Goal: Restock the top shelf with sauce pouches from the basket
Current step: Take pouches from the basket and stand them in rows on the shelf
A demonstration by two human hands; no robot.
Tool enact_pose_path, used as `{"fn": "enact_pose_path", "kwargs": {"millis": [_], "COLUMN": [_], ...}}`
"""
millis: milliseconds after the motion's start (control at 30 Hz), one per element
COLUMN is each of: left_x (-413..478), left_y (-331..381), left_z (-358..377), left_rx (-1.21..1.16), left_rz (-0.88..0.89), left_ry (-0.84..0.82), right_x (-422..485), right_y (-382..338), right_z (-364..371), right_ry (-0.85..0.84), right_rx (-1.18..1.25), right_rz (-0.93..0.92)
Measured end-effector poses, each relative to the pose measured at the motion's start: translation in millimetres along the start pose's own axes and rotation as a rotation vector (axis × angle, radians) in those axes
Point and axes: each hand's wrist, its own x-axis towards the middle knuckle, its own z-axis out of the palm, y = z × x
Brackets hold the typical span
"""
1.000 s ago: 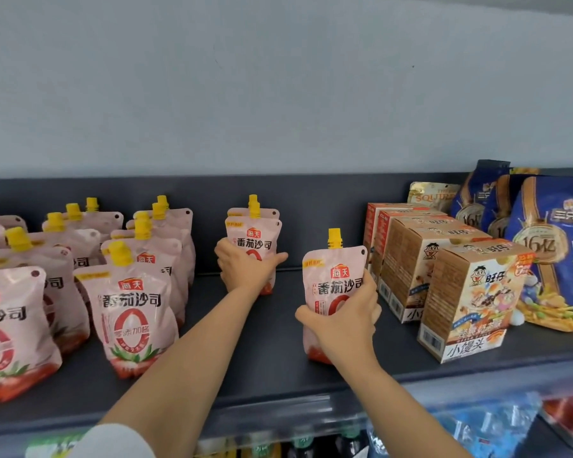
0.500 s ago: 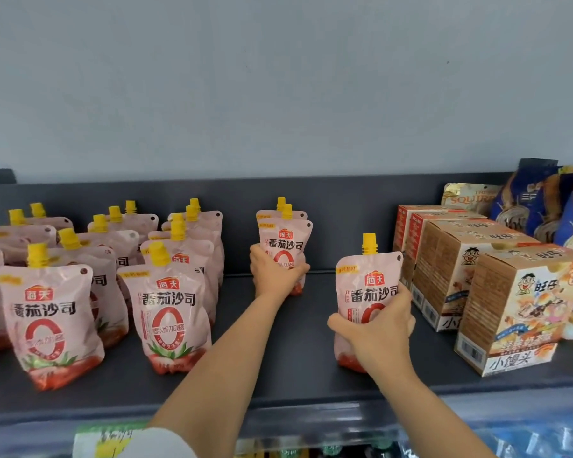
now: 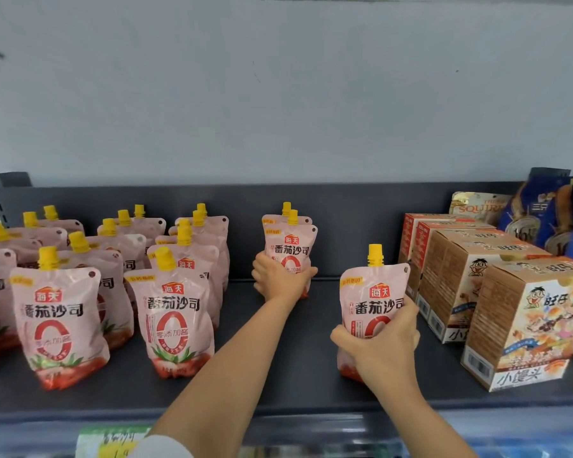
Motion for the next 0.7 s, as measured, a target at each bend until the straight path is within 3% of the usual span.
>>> {"fn": "enact_pose_path", "kwargs": {"millis": [200, 433, 600, 700], "left_x": [-10, -43, -71, -91], "left_y": [6, 15, 10, 6], "left_z": [-22, -59, -97, -102], "left_rx": [0.215, 0.155, -0.238, -0.253], "left_rz": [-0.068, 0.165, 0.276, 0.429], "left_ry": [-0.17, -0.138, -0.635, -0.732], "right_x": [-2, -4, -3, -3], "right_y": [-4, -3, 0, -2], "right_z": [-1, -6, -12, -14], "right_ry": [0.013, -0.021, -0.082, -0.142], "right_rx": [-0.012, 0.015, 0.069, 0.122], "right_rz": [-0.021, -0.039, -0.038, -0.041]}}
